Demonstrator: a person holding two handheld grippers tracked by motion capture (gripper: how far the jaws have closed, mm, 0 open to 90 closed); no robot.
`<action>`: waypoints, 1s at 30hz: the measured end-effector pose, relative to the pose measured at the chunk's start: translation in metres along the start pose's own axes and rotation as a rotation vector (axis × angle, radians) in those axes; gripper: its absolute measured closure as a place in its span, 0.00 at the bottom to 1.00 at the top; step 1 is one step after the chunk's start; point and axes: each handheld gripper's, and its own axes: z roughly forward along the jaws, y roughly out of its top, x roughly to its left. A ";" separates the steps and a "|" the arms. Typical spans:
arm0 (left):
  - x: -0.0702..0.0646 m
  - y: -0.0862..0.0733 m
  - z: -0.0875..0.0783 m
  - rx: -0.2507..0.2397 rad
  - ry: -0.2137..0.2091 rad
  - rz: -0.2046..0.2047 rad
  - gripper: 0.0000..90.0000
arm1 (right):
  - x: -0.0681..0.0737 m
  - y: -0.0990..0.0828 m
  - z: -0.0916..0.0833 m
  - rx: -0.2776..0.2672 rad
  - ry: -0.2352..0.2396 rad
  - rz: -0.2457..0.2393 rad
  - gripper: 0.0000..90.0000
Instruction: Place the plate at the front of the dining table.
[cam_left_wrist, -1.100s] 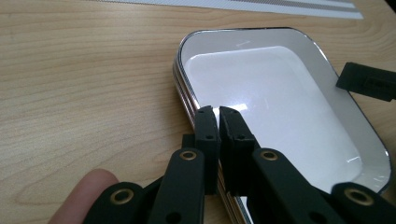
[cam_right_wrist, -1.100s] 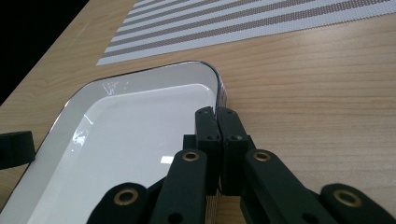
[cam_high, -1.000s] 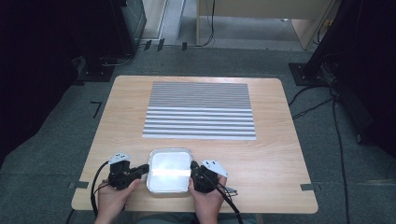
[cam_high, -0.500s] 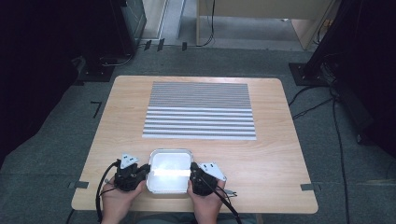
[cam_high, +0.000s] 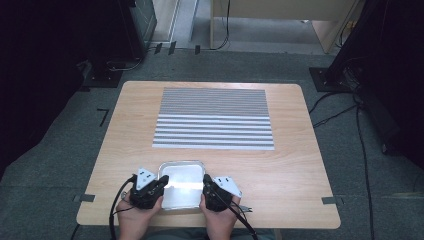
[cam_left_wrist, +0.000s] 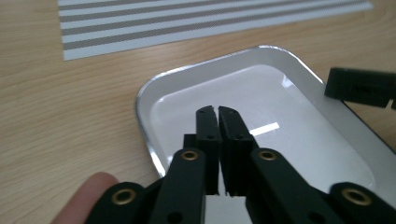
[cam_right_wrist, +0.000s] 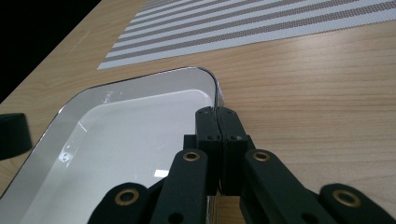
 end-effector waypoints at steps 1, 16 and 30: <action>0.010 -0.001 -0.001 0.010 -0.014 -0.046 0.92 | -0.001 0.000 0.000 -0.005 -0.001 0.002 1.00; 0.012 -0.008 0.008 0.098 0.030 -0.033 0.92 | -0.004 -0.003 -0.003 -0.025 -0.002 0.042 1.00; -0.007 -0.006 0.019 0.092 0.108 0.043 1.00 | -0.003 -0.005 -0.002 -0.029 0.010 0.038 1.00</action>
